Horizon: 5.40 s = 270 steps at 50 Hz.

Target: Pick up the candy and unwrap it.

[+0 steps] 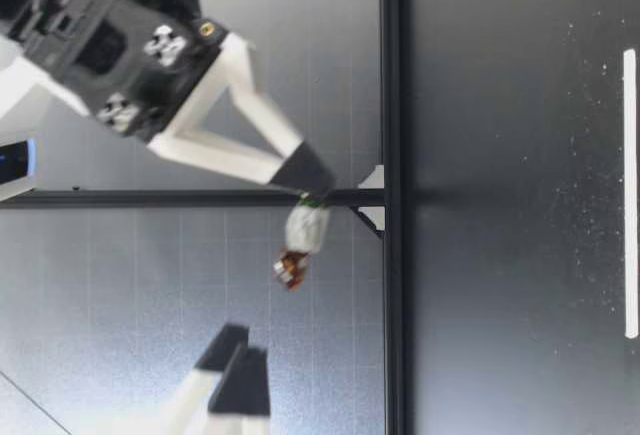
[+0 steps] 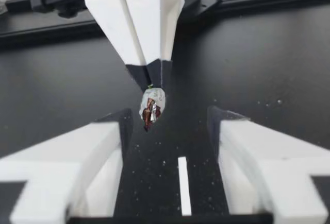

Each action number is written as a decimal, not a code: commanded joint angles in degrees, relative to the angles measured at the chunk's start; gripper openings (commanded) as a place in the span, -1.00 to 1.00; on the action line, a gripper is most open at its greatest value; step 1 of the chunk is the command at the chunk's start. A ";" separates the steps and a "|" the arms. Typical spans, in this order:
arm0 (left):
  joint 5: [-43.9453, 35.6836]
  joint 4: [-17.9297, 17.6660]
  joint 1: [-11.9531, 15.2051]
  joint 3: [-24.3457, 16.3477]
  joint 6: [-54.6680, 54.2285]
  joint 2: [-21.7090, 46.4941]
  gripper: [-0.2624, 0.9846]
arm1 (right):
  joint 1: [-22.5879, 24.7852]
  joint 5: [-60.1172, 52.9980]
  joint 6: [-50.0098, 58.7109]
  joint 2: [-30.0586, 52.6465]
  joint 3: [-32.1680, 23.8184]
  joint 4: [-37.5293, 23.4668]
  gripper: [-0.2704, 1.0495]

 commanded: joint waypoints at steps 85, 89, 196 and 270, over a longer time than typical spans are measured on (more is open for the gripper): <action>0.18 -3.43 0.09 -0.97 -1.14 -1.32 -0.83 | 1.76 -16.26 2.11 -10.11 9.76 0.35 -0.87; 0.09 -3.52 0.09 -1.67 -1.14 -0.79 -0.83 | 1.76 -17.31 2.02 -9.84 9.84 0.35 -0.87; -2.72 -3.43 0.18 -2.64 0.44 2.02 -0.83 | 3.08 -46.58 2.11 -8.26 19.78 -3.16 0.40; -5.27 0.26 0.09 -2.11 1.23 0.88 -0.83 | 2.99 -51.50 4.31 -2.90 16.61 -3.25 -0.55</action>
